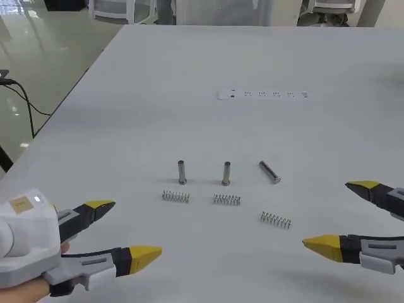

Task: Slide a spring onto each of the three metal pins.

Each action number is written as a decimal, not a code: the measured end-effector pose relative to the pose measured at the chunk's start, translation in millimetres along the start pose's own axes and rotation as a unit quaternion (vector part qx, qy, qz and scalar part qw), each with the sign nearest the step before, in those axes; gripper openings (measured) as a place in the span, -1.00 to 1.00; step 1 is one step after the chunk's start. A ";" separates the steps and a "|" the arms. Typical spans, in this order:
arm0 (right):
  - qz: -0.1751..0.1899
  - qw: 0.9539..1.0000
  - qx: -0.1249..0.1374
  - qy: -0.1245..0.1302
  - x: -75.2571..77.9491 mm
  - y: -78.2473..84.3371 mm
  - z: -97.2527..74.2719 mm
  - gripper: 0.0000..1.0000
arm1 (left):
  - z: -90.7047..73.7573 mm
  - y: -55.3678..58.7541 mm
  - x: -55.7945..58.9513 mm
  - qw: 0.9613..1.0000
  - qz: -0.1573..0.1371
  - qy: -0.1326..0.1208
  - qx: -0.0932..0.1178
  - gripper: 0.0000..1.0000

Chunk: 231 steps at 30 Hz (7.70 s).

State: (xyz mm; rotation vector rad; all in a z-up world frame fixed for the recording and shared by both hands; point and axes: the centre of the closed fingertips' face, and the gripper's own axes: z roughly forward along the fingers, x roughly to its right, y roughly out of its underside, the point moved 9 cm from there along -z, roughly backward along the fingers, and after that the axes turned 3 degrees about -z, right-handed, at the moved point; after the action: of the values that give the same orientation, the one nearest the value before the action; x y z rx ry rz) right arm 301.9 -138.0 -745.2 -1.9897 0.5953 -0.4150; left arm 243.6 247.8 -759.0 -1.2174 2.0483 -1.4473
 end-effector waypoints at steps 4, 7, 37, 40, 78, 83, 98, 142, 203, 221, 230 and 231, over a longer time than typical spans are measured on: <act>-0.001 1.000 -0.001 0.000 0.0 0.3 -0.3 0.82 | 0.3 -0.3 0.9 1.000 0.001 0.001 -0.001 0.52; 0.000 1.000 -0.001 0.000 0.9 0.4 -1.0 0.82 | 0.6 -0.6 1.2 1.000 0.001 0.001 -0.001 0.52; 0.002 1.000 -0.005 0.003 5.2 0.9 -5.5 0.81 | 3.3 -3.9 6.8 1.000 -0.001 0.001 0.004 0.52; 0.002 1.000 -0.004 0.003 5.5 0.8 -5.3 0.81 | 3.3 -3.7 7.4 1.000 -0.001 0.001 0.005 0.52; -0.040 0.999 -0.018 -0.006 37.6 -47.9 37.7 0.69 | -4.4 -8.4 10.4 1.000 0.000 -0.006 0.019 0.52; -0.040 0.999 -0.025 -0.002 46.0 -53.5 49.4 0.65 | -5.7 -9.0 11.0 1.000 0.000 -0.008 0.020 0.51; -0.035 0.997 -0.071 -0.014 64.8 -59.1 90.4 0.48 | -11.1 -12.3 13.3 1.000 0.001 -0.014 0.024 0.50; -0.001 0.980 -0.199 0.021 79.6 -46.7 154.0 -0.40 | -10.8 -9.1 10.8 0.999 -0.013 -0.019 0.028 0.46; 0.024 0.961 -0.273 0.035 80.4 -43.7 172.8 -0.78 | -7.3 -9.7 5.3 0.999 -0.010 -0.020 0.027 0.45; 0.029 0.962 -0.268 0.040 79.7 -44.4 172.4 -0.80 | -7.3 -11.0 5.1 0.999 -0.008 -0.019 0.026 0.44; 0.026 0.965 -0.256 0.044 75.5 -51.6 163.2 -0.80 | -5.8 -13.5 6.5 0.999 -0.005 -0.015 0.028 0.44; 0.025 0.966 -0.254 0.045 75.4 -52.4 162.2 -0.80 | -5.6 -14.0 6.7 0.999 -0.004 -0.015 0.028 0.44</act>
State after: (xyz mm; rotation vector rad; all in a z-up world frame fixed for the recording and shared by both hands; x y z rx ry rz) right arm 460.4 -43.4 -770.8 -2.4441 0.8754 -0.3447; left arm 242.1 244.2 -742.9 -1.2187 1.9716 -1.4727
